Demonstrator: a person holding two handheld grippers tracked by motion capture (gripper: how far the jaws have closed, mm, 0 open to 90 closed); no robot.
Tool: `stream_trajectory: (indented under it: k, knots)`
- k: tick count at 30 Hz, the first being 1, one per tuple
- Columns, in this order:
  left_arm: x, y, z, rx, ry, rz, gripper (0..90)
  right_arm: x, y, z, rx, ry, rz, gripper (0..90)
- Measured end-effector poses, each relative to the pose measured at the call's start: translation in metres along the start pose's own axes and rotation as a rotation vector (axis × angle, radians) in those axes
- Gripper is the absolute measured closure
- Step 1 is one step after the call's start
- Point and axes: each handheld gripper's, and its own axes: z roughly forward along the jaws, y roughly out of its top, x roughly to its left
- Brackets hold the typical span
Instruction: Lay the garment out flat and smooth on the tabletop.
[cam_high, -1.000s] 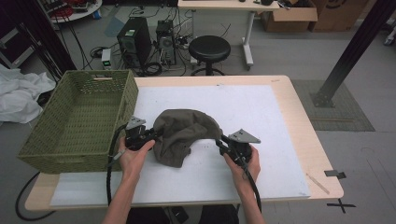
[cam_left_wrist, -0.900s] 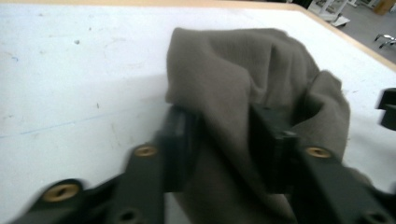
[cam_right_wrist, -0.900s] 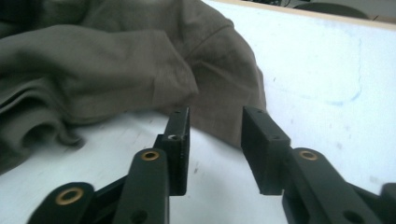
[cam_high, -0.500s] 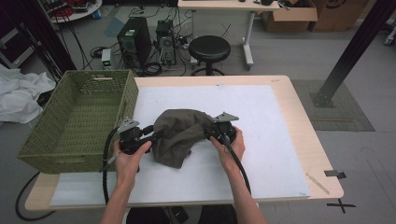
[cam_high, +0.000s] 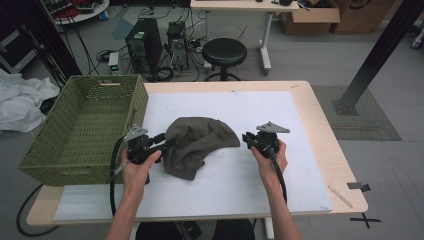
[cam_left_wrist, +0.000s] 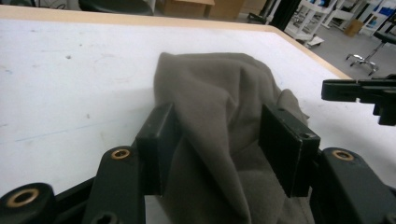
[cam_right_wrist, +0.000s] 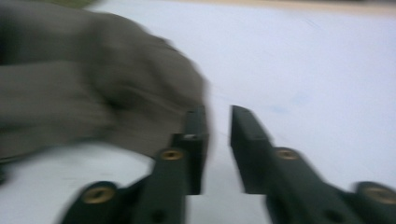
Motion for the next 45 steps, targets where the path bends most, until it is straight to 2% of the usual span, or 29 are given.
stream_trajectory:
  k: [1, 3, 5, 7, 9, 10, 11, 12, 13, 15, 16, 19, 21, 23, 27, 29, 30, 32, 33, 35, 38, 43, 45]
  knots:
    - [0.000, 0.000, 0.000, -0.001, -0.001, -0.002, 47.1, 0.010, 0.004, 0.001, -0.005, 0.057, -0.033, 67.7]
    - [-0.001, 0.000, 0.000, -0.004, -0.003, -0.003, 47.1, 0.026, 0.010, 0.006, -0.003, 0.125, -0.063, 63.7]
    - [-0.002, 0.000, -0.002, -0.003, -0.006, -0.002, 47.1, 0.043, 0.016, 0.018, 0.019, 0.159, -0.102, 59.5]
    - [-0.002, 0.001, -0.004, -0.003, -0.003, 0.005, 47.1, 0.055, 0.020, 0.033, 0.036, 0.200, -0.091, 56.8]
    - [-0.002, 0.001, -0.007, -0.005, -0.001, 0.010, 47.2, 0.064, 0.022, 0.048, 0.067, 0.210, -0.080, 57.1]
    - [-0.002, 0.001, -0.009, -0.004, -0.002, 0.014, 47.1, 0.067, 0.021, 0.055, 0.091, 0.208, -0.081, 61.7]
    - [-0.002, 0.001, -0.009, -0.004, -0.002, 0.017, 47.0, 0.069, 0.018, 0.060, 0.125, 0.219, -0.085, 75.1]
    - [-0.002, 0.001, -0.010, -0.001, -0.005, 0.022, 46.9, 0.070, 0.017, 0.062, 0.145, 0.223, -0.091, 84.5]
    - [-0.003, 0.001, -0.010, 0.000, -0.005, 0.027, 46.9, 0.070, 0.015, 0.061, 0.160, 0.228, -0.091, 88.5]
    - [-0.003, 0.002, -0.011, 0.006, -0.003, 0.036, 46.6, 0.064, 0.013, 0.051, 0.163, 0.248, -0.055, 89.1]
    - [-0.003, 0.002, -0.011, 0.006, -0.004, 0.037, 46.6, 0.061, 0.012, 0.048, 0.163, 0.244, -0.054, 89.1]
    - [-0.003, 0.003, -0.010, 0.003, -0.008, 0.035, 46.5, 0.043, 0.005, 0.017, 0.142, 0.212, -0.027, 89.2]
    - [-0.004, 0.003, -0.009, 0.000, -0.013, 0.031, 46.4, 0.027, -0.005, -0.009, 0.140, 0.144, -0.029, 89.2]
    - [-0.004, 0.004, -0.008, 0.000, -0.018, 0.029, 46.4, 0.014, -0.016, -0.030, 0.132, 0.098, -0.008, 89.2]
    - [-0.007, 0.005, -0.004, 0.003, -0.027, 0.032, 46.4, -0.021, -0.044, -0.078, 0.107, -0.045, 0.093, 89.1]
    - [-0.009, 0.005, 0.000, 0.009, -0.033, 0.033, 46.4, -0.035, -0.054, -0.093, 0.104, -0.124, 0.119, 88.8]
    - [-0.010, 0.005, 0.002, 0.013, -0.036, 0.035, 46.4, -0.039, -0.057, -0.098, 0.095, -0.136, 0.129, 88.3]
    - [-0.012, 0.005, 0.005, 0.016, -0.038, 0.033, 46.4, -0.040, -0.054, -0.103, 0.047, -0.111, 0.126, 81.2]
    - [-0.012, 0.005, 0.007, 0.016, -0.035, 0.031, 46.4, -0.036, -0.050, -0.103, 0.019, -0.089, 0.107, 75.2]
    - [-0.012, 0.004, 0.009, 0.017, -0.030, 0.027, 46.3, -0.023, -0.036, -0.097, -0.002, -0.042, 0.058, 69.4]
    - [-0.011, 0.004, 0.009, 0.026, -0.016, 0.025, 46.0, 0.003, -0.014, -0.080, -0.020, 0.022, -0.018, 65.4]
    - [-0.007, 0.003, 0.004, 0.034, 0.000, 0.035, 45.9, 0.050, 0.013, -0.043, -0.050, 0.153, -0.052, 62.1]
    - [-0.006, 0.002, 0.003, 0.039, 0.002, 0.037, 45.9, 0.067, 0.017, -0.026, -0.022, 0.188, -0.090, 61.1]
